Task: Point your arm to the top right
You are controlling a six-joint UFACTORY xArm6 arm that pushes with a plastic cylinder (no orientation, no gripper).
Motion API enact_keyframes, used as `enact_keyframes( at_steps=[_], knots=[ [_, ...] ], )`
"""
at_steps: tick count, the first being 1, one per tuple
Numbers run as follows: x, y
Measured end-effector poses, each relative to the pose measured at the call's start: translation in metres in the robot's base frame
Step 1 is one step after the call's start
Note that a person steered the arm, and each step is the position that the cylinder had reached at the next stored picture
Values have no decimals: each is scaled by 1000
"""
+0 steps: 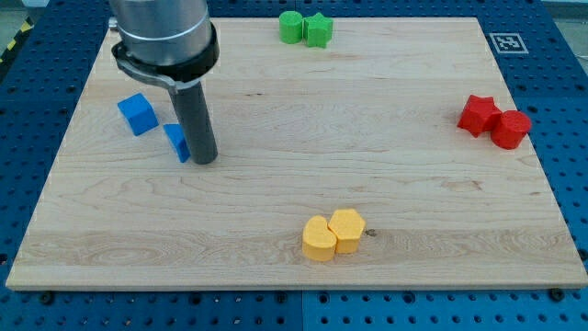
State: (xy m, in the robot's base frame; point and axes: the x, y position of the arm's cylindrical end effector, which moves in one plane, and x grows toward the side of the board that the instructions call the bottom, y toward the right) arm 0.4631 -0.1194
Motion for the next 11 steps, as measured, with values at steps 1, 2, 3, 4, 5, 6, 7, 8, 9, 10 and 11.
enact_keyframes(
  at_steps=[1, 2, 3, 4, 5, 6, 7, 8, 9, 10, 11],
  knots=[
    [-19, -8],
    [-29, -25],
    [-32, -30],
    [-22, 21],
    [-18, 53],
    [-18, 53],
    [-18, 53],
    [-19, 78],
    [-61, 138],
    [-109, 197],
    [-148, 254]
  ],
)
